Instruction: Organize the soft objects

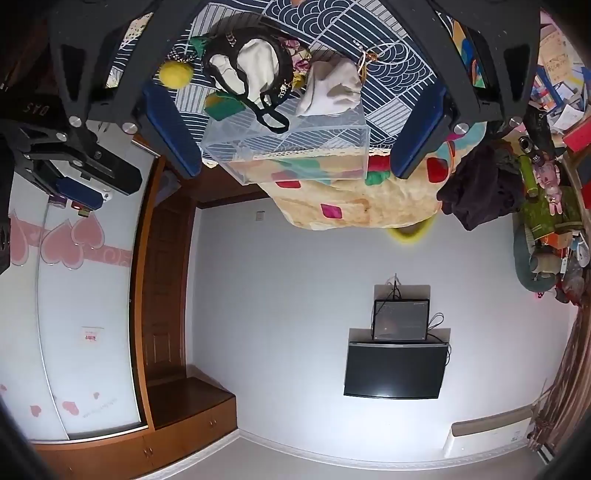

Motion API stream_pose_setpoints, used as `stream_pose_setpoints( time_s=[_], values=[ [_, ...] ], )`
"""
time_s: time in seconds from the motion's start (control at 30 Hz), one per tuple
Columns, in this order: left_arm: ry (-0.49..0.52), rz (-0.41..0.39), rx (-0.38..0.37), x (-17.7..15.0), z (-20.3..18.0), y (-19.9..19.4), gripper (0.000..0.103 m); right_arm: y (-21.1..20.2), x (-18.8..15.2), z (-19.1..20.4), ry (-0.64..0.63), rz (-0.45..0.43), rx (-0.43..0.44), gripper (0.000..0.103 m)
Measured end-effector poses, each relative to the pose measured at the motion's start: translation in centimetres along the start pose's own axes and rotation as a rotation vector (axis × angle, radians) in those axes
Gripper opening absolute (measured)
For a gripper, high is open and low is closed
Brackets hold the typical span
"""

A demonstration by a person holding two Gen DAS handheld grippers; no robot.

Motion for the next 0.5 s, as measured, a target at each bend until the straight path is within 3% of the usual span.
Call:
stream_pose_setpoints(
  time_s=[0.5],
  values=[
    [-0.001,-0.012,0.016,0.07,0.15,0.05,0.103,-0.31,0.21,0.53,-0.011,-0.011,0.004,0.103]
  ],
)
Point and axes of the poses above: each gripper's, at about its wrist camera, not at the fingertips, and y roughly the way its jaws point, z to its left, x to its top, the point moved 1 cm from there along y, roughly the way its jaws point, and after that the axes turned 7 degrees about -z, right-handed, at the moved point
